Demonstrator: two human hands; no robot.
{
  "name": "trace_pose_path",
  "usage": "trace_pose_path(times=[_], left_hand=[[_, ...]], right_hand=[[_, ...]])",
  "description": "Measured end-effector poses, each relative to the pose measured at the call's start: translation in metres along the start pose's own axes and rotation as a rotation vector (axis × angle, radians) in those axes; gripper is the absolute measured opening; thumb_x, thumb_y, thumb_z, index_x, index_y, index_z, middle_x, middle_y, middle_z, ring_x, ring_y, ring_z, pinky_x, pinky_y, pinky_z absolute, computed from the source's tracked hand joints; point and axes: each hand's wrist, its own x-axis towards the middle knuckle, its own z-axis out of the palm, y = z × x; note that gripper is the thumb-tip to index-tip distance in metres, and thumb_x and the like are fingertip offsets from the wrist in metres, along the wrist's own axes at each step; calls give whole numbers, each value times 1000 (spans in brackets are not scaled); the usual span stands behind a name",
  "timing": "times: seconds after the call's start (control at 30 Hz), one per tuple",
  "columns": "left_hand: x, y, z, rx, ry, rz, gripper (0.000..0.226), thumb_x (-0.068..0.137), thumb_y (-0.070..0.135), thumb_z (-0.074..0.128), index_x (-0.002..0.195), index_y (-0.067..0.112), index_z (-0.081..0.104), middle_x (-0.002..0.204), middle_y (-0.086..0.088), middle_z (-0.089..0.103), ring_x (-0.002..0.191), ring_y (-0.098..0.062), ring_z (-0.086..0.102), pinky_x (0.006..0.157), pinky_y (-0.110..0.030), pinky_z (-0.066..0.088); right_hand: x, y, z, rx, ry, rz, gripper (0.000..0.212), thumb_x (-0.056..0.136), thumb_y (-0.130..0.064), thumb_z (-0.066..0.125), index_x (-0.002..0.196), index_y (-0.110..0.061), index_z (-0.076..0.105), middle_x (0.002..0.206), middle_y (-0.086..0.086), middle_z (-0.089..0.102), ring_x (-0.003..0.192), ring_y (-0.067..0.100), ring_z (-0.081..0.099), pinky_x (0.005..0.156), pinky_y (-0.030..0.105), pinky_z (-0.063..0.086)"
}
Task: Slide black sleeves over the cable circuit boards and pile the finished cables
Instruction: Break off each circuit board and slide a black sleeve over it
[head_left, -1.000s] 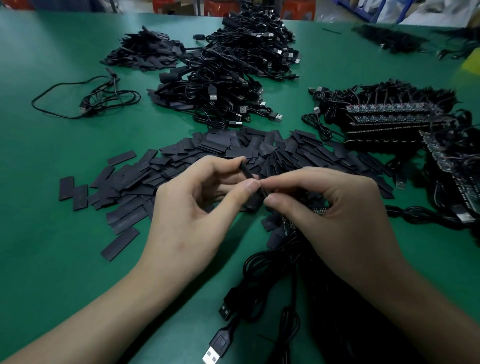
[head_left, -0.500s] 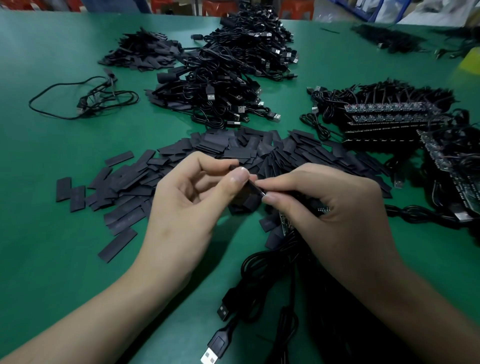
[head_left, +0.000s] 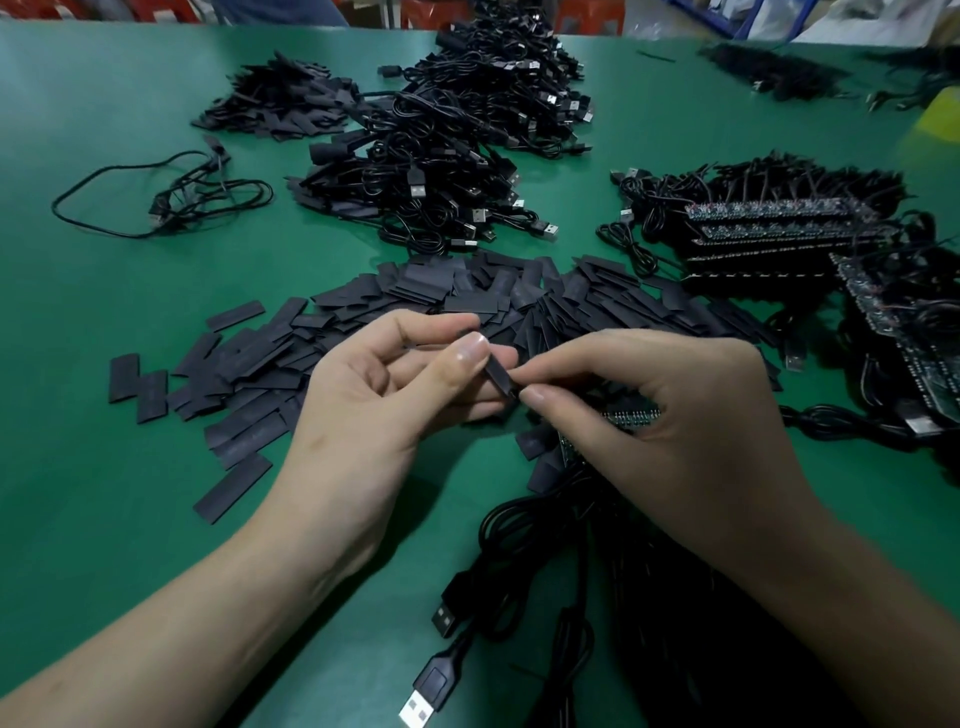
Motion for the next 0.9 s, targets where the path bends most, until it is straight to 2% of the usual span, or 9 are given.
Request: trace_pose_path(times=[0.17,0.43,0.57,0.73,0.83,0.9], left_hand=[[-1,-2,0,33,10,-43,22,78,20,72,97,11,68,91,-15,78,77,-21,77,69,-26,60],[0,-1,-2,108,-10,-73,25,74,21,74,96,9,69,83,-13,78,67,-16,74,67,-23,59],[0,0,-2,118,-21,-62,24,74,22,75,95,10,69,84,-12,78,67,-15,73,68,-23,59],[-1,0,0,108,-20,-48,24,76,20,75,95,9,69,88,-14,78,72,-17,75,69,-23,59],[0,-1,0,67,6,-64,21,78,19,74,95,9,69,90,-17,78,79,-22,77,73,-27,61],[1,-1,-1,34,49,-67,21,77,21,73,95,10,69,91,-17,78,80,-24,77,73,-29,61]], right_hand=[[1,9,-2,-165,-46,-155,10,94,-27,72,98,-22,80,91,-10,77,78,15,70,80,38,52],[-2,13,2,-230,-15,-256,10,94,-19,69,93,-18,79,85,-5,76,70,24,68,80,42,51],[-4,8,5,-206,26,-199,10,91,-19,68,87,-18,78,80,-5,74,69,26,67,74,43,51],[-4,4,5,-39,25,-12,8,84,-17,72,83,-24,77,75,-14,71,70,7,66,71,34,52],[-3,2,5,-7,18,29,7,85,-18,72,85,-24,77,77,-16,72,72,5,68,71,34,54],[-2,3,4,15,-7,53,8,88,-27,70,92,-26,77,80,-17,72,75,4,69,72,34,55]])
